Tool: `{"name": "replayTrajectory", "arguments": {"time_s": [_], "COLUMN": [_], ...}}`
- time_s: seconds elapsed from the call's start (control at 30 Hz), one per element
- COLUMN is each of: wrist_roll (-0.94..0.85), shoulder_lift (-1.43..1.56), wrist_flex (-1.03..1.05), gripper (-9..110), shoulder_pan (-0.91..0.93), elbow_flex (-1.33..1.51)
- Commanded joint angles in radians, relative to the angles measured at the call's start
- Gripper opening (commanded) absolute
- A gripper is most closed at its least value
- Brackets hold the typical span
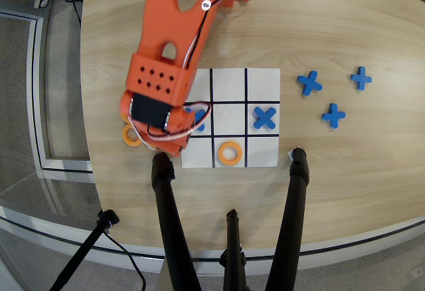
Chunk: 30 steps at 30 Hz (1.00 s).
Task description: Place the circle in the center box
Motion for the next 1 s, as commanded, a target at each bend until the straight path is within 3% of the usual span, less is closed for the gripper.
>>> {"name": "replayTrajectory", "arguments": {"time_s": [0.0,0.23,0.97], "wrist_roll": [0.008,0.002,-0.026], "shoulder_lift": [-0.055,-0.135,-0.307], "wrist_flex": [0.0,-0.107,-0.091], "gripper": [13,13,13], "shoulder_pan": [0.011,0.035,0.089], "elbow_flex": [-0.103,-0.117,-0.256]}}
